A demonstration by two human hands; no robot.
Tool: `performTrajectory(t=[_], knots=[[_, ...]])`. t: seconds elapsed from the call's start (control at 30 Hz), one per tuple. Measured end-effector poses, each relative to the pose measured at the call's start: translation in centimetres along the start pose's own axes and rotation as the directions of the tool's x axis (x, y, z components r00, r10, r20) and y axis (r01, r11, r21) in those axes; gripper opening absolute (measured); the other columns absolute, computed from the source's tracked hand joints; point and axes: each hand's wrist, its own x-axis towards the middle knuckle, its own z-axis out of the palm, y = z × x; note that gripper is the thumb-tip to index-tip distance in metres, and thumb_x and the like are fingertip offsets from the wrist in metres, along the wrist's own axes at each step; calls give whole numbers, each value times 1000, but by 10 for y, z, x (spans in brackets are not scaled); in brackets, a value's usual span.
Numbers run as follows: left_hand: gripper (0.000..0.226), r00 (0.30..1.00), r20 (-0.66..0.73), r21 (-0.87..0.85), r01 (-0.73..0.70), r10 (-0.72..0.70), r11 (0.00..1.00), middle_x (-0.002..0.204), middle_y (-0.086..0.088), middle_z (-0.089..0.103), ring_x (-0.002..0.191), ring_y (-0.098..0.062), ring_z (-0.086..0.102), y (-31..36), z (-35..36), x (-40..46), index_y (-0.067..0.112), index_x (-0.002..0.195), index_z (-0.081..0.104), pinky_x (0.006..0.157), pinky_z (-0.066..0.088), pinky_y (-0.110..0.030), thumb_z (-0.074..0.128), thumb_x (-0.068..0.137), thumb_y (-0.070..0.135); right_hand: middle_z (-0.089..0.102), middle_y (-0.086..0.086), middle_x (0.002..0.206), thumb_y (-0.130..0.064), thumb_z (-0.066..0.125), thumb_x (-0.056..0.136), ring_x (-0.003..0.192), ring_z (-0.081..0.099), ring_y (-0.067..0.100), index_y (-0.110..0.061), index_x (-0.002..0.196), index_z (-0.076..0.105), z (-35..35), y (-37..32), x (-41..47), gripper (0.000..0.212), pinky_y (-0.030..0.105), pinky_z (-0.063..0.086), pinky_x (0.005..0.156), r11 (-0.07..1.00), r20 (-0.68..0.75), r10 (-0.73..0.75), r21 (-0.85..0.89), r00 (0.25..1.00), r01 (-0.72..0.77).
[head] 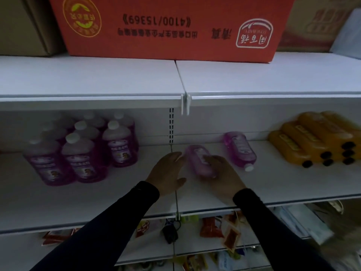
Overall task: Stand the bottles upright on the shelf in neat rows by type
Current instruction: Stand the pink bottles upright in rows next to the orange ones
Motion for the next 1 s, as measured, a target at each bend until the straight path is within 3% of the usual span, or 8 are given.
performTrajectory(t=[0.13,0.27,0.37,0.47,0.6,0.7,0.83,1.0], knots=[[75,997,-81,-132,2,-13,991,150,-7,37,137,-25,35,-1,3,-4,18,147,35,109,28,-28,69,83,37,59,-25,114,-66,70,63,105,56,-2,-42,116,61,-38,-35,14,59,12,40,89,993,245,-113,62,963,101],[58,973,-36,-552,170,-226,817,118,11,62,103,-2,60,-13,-1,-29,33,126,45,86,48,-26,75,77,41,60,-36,97,-69,69,64,91,56,-13,-56,94,57,-29,-61,34,35,7,39,74,983,173,-127,154,977,100],[62,945,28,-750,234,-325,618,116,14,64,103,-1,61,-33,-8,-54,32,122,43,92,51,-29,81,73,40,64,-33,103,-61,74,66,91,62,-9,-63,104,54,-2,-81,41,43,10,45,73,938,220,-209,320,953,132],[63,957,53,-828,201,-284,523,122,20,62,112,-1,59,-50,-20,-76,37,128,45,92,47,-17,81,77,26,60,-32,116,-47,83,67,101,61,-6,-62,122,44,32,-97,42,69,11,49,78,910,280,-293,374,914,177],[53,933,71,-723,292,-354,626,124,28,59,113,5,55,-74,-37,-111,46,128,45,88,43,-11,73,84,39,54,-37,120,-45,82,71,105,56,-12,-62,128,36,71,-111,49,76,7,47,80,900,217,-333,364,917,241],[65,853,20,-367,492,-522,789,144,7,45,129,-12,43,-104,-35,-146,28,145,37,104,37,-24,61,89,47,53,-38,122,-44,81,73,108,55,-13,-64,129,35,95,-126,56,75,7,46,83,872,140,-356,406,924,275],[71,804,-162,-150,552,-572,820,128,-6,57,116,-23,49,-121,-34,-189,15,136,50,93,39,-24,44,84,63,44,-4,124,-39,76,78,113,54,16,-50,141,29,121,-139,67,79,36,49,98,891,69,-345,336,936,304],[97,785,-174,37,608,-594,793,141,-19,46,133,-31,39,-132,-21,-207,3,138,47,113,25,-38,21,77,74,39,4,121,-33,75,81,107,55,26,-42,147,24,138,-157,82,84,44,50,96,919,50,-320,260,946,297]])
